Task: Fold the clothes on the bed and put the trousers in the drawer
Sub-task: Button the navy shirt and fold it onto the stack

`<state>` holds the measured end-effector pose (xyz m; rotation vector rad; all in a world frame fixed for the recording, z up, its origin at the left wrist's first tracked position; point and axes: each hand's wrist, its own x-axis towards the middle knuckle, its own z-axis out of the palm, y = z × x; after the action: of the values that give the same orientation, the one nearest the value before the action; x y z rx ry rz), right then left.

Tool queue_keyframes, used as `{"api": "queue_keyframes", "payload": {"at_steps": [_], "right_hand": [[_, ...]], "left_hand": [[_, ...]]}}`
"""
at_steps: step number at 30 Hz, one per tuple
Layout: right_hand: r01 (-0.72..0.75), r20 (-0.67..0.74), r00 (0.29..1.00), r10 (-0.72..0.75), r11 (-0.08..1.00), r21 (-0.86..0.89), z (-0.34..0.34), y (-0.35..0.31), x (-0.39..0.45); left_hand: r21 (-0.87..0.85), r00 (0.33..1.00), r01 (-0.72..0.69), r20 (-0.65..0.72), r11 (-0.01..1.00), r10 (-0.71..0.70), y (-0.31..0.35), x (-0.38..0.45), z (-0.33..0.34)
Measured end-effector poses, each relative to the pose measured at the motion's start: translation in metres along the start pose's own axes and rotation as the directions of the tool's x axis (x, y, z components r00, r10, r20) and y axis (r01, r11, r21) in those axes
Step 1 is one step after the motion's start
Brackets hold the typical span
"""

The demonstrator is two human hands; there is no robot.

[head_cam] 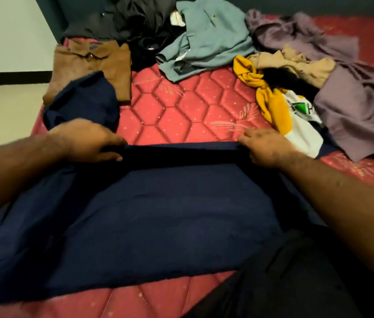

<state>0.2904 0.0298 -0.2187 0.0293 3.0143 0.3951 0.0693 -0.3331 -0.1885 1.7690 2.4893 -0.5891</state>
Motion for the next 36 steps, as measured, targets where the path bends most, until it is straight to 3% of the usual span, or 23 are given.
{"api": "queue_keyframes", "payload": {"at_steps": [2,5,8,12,14,19,22,26,28,30,34,36], "right_hand": [[-0.005,0.079,0.997,0.010,0.998,-0.067,-0.002,-0.018,-0.031],[-0.024,0.210,0.976,0.058,0.987,-0.160,-0.006,-0.034,-0.054],[-0.113,0.251,0.957,0.143,0.985,-0.133,-0.017,-0.044,-0.065],[-0.101,0.303,0.942,0.144,0.983,-0.156,-0.024,-0.059,-0.084],[-0.093,0.363,0.920,0.147,0.982,-0.163,-0.022,-0.061,-0.089],[-0.139,0.476,0.862,0.172,0.985,-0.103,-0.023,-0.070,-0.092],[-0.195,0.510,0.833,0.215,0.976,-0.094,-0.027,-0.075,-0.093],[-0.213,0.407,0.879,0.246,0.969,-0.127,-0.035,-0.077,-0.096],[-0.216,0.434,0.866,0.250,0.968,-0.127,-0.034,-0.080,-0.096],[-0.236,0.529,0.803,0.272,0.962,-0.137,-0.032,-0.085,-0.096],[-0.324,0.646,0.677,0.351,0.931,-0.167,-0.045,-0.093,-0.088],[-0.338,0.620,0.699,0.356,0.929,-0.152,-0.055,-0.106,-0.078]], "left_hand": [[0.109,0.997,-0.073,0.024,0.991,0.071,0.025,-0.025,0.001],[0.124,0.983,-0.164,0.108,0.979,0.151,0.064,-0.051,0.007],[0.114,0.982,-0.117,0.163,0.987,0.098,0.087,-0.069,0.014],[0.185,0.999,0.004,0.050,0.983,-0.014,0.107,-0.089,0.018],[0.200,0.998,0.023,0.056,0.980,-0.035,0.121,-0.091,0.023],[0.070,0.970,0.216,-0.131,0.974,-0.206,0.141,-0.106,0.054],[0.079,0.941,0.198,-0.293,0.977,-0.167,0.143,-0.110,0.063],[0.114,0.849,0.162,-0.522,0.980,-0.080,0.139,-0.120,0.060],[0.110,0.830,0.194,-0.548,0.975,-0.103,0.140,-0.127,0.066],[0.105,0.849,0.203,-0.514,0.974,-0.122,0.149,-0.132,0.076],[-0.116,0.801,0.283,-0.517,0.952,-0.302,0.156,-0.137,0.070],[-0.301,0.692,0.430,-0.495,0.851,-0.525,0.134,-0.140,0.055]]}}
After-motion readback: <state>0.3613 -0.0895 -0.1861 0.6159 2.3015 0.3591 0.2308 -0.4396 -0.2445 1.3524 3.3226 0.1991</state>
